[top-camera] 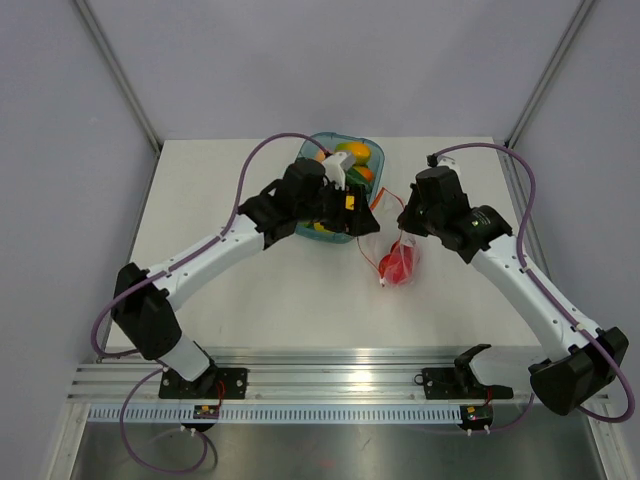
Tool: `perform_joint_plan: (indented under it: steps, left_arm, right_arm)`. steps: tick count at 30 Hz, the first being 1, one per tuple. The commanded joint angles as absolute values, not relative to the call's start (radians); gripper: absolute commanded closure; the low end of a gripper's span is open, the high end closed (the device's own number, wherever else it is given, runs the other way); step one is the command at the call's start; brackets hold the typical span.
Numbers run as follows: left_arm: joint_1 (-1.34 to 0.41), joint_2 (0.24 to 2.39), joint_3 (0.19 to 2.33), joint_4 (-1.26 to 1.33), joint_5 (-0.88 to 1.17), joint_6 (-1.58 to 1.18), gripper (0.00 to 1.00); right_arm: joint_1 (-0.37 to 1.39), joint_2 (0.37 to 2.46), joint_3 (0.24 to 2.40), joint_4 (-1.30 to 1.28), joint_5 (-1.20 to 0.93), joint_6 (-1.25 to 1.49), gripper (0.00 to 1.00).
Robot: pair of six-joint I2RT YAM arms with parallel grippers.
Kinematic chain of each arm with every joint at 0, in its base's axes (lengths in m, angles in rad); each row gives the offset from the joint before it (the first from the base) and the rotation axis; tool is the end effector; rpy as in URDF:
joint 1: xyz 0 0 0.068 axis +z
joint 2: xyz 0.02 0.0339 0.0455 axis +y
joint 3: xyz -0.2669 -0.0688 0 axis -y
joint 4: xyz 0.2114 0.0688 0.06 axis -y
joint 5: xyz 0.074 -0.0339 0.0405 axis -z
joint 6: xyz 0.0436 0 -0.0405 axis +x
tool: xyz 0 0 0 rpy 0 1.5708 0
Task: Place the food in the zip-top bag and seal the zipper
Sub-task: Place the fake fruit in the zipper food storage bag, then pick up the fake fruit from the bin.
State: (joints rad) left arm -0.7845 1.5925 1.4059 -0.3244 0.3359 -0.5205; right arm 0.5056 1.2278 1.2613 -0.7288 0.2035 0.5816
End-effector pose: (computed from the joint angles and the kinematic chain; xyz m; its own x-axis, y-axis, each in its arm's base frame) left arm 0.2341 -0.2540 0.3438 -0.7332 0.0685 -0.6766 0.5831 0.5753 -0.5736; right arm 0.2047 0.1033 0.3571 -0.6543 0.2527 -0.7127 0.0250 0.9492 0.3137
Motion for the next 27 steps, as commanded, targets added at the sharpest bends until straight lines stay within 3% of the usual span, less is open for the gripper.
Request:
perform_joint_plan:
  steps: [1, 6, 13, 18, 27]
  left_arm:
    - [-0.684, 1.491, 1.407, -0.316, 0.304, -0.506, 0.18]
    - [-0.531, 1.529, 1.431, -0.426, 0.158, -0.479, 0.18]
    - [-0.515, 1.732, 1.609, -0.574, -0.107, -0.4, 0.13]
    - [-0.515, 1.85, 1.753, -0.612, -0.257, -0.339, 0.03]
    - [-0.515, 2.022, 1.853, -0.618, -0.385, -0.285, 0.06]
  right_arm:
    - [0.502, 1.203, 1.253, -0.709, 0.242, 0.586, 1.0]
    - [0.502, 1.181, 1.243, -0.712, 0.241, 0.587, 1.0]
    - [0.502, 1.178, 1.236, -0.698, 0.213, 0.588, 1.0]
    - [0.502, 1.18, 1.243, -0.703, 0.207, 0.583, 1.0]
    - [0.502, 1.186, 1.253, -0.701, 0.215, 0.572, 1.0]
